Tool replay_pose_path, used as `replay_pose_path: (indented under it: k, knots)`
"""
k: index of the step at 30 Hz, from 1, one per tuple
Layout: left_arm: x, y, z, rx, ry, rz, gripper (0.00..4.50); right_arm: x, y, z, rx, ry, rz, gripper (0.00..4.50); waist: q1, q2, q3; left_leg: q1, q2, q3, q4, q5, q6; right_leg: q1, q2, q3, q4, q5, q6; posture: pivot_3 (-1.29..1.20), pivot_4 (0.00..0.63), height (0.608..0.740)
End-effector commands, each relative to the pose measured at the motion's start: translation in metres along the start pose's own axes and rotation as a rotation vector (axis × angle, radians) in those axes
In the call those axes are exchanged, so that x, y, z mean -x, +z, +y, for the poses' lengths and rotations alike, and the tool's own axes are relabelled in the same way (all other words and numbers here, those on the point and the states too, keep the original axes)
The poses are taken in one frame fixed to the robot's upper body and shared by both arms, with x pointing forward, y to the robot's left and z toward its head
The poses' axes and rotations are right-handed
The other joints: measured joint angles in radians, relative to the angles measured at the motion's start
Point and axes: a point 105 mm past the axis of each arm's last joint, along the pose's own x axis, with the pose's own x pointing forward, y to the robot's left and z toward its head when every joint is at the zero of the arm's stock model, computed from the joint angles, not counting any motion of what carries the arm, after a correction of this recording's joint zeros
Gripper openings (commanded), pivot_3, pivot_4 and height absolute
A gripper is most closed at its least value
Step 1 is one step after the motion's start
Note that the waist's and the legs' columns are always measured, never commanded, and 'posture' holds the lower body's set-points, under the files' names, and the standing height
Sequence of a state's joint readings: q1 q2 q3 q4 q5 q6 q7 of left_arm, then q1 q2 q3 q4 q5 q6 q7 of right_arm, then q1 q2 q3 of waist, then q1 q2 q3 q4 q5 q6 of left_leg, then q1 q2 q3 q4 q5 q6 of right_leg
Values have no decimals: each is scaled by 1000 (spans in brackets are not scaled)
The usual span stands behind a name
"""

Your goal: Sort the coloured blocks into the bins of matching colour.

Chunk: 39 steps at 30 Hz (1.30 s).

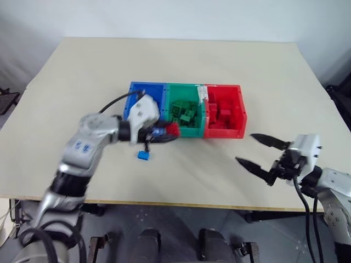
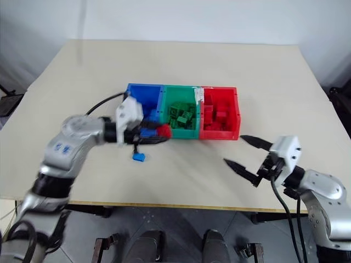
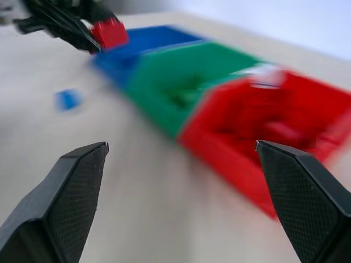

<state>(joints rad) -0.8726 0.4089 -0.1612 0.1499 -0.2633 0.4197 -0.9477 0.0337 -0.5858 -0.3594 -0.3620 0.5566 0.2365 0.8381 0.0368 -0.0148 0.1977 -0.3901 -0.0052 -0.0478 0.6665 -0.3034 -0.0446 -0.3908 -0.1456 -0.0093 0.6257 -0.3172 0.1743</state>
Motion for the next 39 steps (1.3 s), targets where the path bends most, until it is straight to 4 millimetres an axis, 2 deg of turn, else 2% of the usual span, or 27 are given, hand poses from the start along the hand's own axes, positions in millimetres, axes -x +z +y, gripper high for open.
replay_pose_path:
  k: [1, 3, 6, 9, 12, 14, 16, 20, 22, 27, 30, 32, 37, 39]
  knots:
    - [-34, 21, 17, -46, 9, -86, 1480, 7, 19, -12, 86, -151, -69, 4500, -4, 0, 0, 0, 0, 0, 0, 0, 0, 0, 0, 0, 0, 0, 0, 0, 150, 740]
    - [-58, 31, 22, -64, -3, -122, 1480, 12, 20, -12, 91, -197, -65, 4500, -8, 0, 0, -1, 0, 0, -1, 0, 0, -1, 0, 0, -1, 0, 0, 0, 150, 740]
    - [-86, 34, 26, -80, -1, -120, 1480, 19, 19, -3, 87, -222, -41, 4500, -11, 0, 0, -1, 0, 1, -3, 0, 0, -1, 0, 0, -3, 0, 0, 0, 150, 740]
    - [-100, 31, 28, -96, 13, -97, 1480, 23, 18, 7, 87, -229, -24, 4500, -19, 0, 0, 0, 0, 3, -4, -1, 1, -2, 0, 0, -4, 0, 0, 0, 150, 740]
    - [-105, 21, 31, -140, 54, -37, 1480, 25, 20, 13, 83, -246, -23, 4500, -21, 0, 0, 0, 0, 4, -4, -1, 2, -2, 0, 0, -4, 0, 0, 0, 150, 740]
    - [-106, 21, 31, -81, 58, -70, 2193, 25, 21, 15, 83, -251, -24, 4500, -17, 0, 0, 0, 0, 3, -4, -1, 1, -2, 0, 0, -4, 0, 0, 0, 150, 740]
    - [-105, 21, 31, -68, 58, -92, 2725, 24, 22, 16, 82, -250, -25, 4500, -13, 0, 0, 0, 0, 3, -3, -1, 1, -2, 0, 0, -3, 0, 1, 0, 150, 740]
    - [-88, 24, 31, -97, 6, -146, 3935, 14, 23, 20, 81, -182, -29, 4500, -13, 0, 0, -1, 0, 3, -3, -1, 1, -2, 0, 0, -4, 0, 1, 0, 150, 740]
    - [-65, 17, 34, -142, -4, -148, 4450, 3, 25, 21, 79, -121, -36, 4500, -16, 0, 0, -1, 0, 3, -3, -1, 1, -2, 0, 0, -4, 0, 1, 0, 150, 740]
    - [-10, -1, 27, -191, -17, -139, 4450, -14, 26, 32, 52, 65, -42, 4500, -40, 1, 0, 1, 1, 3, -4, 0, 1, -2, 0, 0, -1, 0, 0, 0, 150, 740]
    - [51, -20, 20, -158, 82, -115, 4450, -30, 20, 49, 70, 279, 1, 4500, -55, 1, 0, 1, 2, 4, -3, -1, 1, -3, 0, 1, -1, 0, 0, 0, 150, 740]
    - [87, -23, 8, -162, 137, -95, 4450, -36, 13, 54, 102, 388, 33, 4500, -64, 1, 0, 2, 2, 3, -4, -1, 1, -2, 0, 1, -1, 0, 0, 0, 150, 740]
    - [149, -19, -22, -137, 264, -48, 4450, -47, 1, 52, 126, 549, 68, 4500, -56, 1, 0, 1, 1, 1, -3, -1, 2, -1, -2, -1, -1, 0, 0, 0, 150, 740]
    - [179, -35, -37, -91, 344, 31, 4450, -53, -4, 56, 140, 614, 75, 4500, -49, 1, 0, 1, 1, 0, -3, -1, 2, -1, -2, -1, -1, 0, 0, 0, 150, 740]
